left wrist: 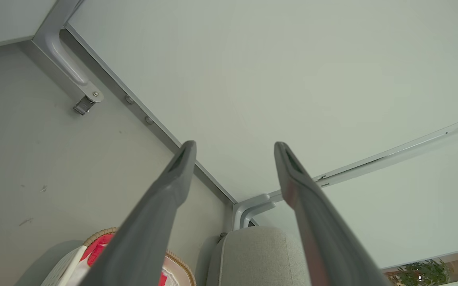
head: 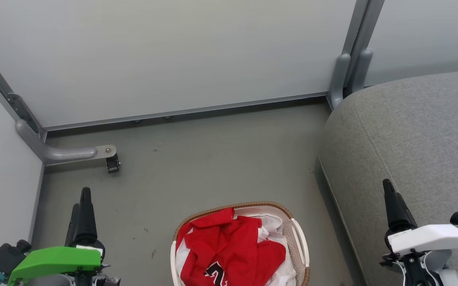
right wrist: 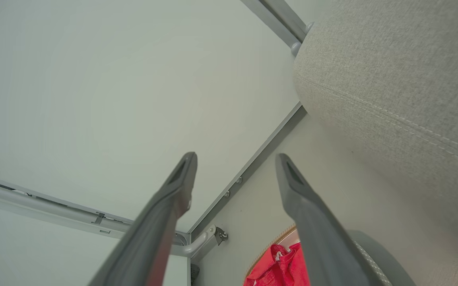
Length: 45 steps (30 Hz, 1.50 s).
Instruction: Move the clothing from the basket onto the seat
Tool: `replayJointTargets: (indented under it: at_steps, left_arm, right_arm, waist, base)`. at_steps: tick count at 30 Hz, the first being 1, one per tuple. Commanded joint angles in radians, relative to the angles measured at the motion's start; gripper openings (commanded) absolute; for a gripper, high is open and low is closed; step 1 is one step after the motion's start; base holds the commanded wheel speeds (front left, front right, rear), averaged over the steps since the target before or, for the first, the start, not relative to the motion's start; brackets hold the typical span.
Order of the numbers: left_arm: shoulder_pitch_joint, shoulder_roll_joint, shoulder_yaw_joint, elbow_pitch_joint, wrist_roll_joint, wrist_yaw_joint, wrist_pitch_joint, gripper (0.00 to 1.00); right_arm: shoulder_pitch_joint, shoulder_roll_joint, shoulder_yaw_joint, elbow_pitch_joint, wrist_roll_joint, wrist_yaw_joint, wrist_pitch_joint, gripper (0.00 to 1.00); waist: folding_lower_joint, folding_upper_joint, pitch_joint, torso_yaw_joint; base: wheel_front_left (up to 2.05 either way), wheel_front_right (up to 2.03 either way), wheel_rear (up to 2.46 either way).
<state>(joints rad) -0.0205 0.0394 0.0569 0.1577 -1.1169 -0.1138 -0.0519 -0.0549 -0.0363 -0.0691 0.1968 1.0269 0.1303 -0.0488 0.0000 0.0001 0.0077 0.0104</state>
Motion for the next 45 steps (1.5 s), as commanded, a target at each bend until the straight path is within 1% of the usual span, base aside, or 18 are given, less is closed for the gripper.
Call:
replayJointTargets:
  at_steps: [1, 9, 19, 29, 45]
  left_arm:
    - [0.005, 0.007, -0.004, -0.02, 0.044, 0.003, -0.01, 1.0]
    - [0.024, 0.008, -0.029, -0.028, 0.185, 0.007, -0.036, 1.0]
    - [0.039, 0.009, -0.056, -0.036, 0.318, 0.018, -0.067, 1.0]
    - [0.051, 0.01, -0.079, -0.044, 0.425, 0.022, -0.095, 1.0]
    - [0.07, 0.012, -0.099, -0.013, 0.561, 0.03, -0.134, 1.0]
  right_arm:
    - [-0.002, -0.007, 0.007, -0.022, -0.049, 0.0, -0.013, 1.0]
    - [0.008, -0.008, 0.018, -0.028, -0.173, 0.0, -0.039, 1.0]
    - [0.016, -0.01, 0.039, -0.031, -0.31, 0.0, -0.07, 1.0]
    - [0.023, -0.011, 0.051, -0.03, -0.415, 0.0, -0.097, 1.0]
    - [0.031, -0.013, 0.072, -0.022, -0.576, 0.0, -0.137, 1.0]
  waist:
    - [0.0, -0.0001, 0.0, 0.0]
    - [0.0, -0.0001, 0.002, 0.002]
    - [0.0, -0.0001, 0.002, 0.004]
    - [0.0, -0.0001, 0.003, 0.007]
    - [0.0, -0.0001, 0.005, 0.011]
  base:
    - [0.0, 0.0, 0.0]
    - [0.0, 0.0, 0.0]
    - [0.0, 0.0, 0.0]
    - [0.0, 0.0, 0.0]
    - [0.0, 0.0, 0.0]
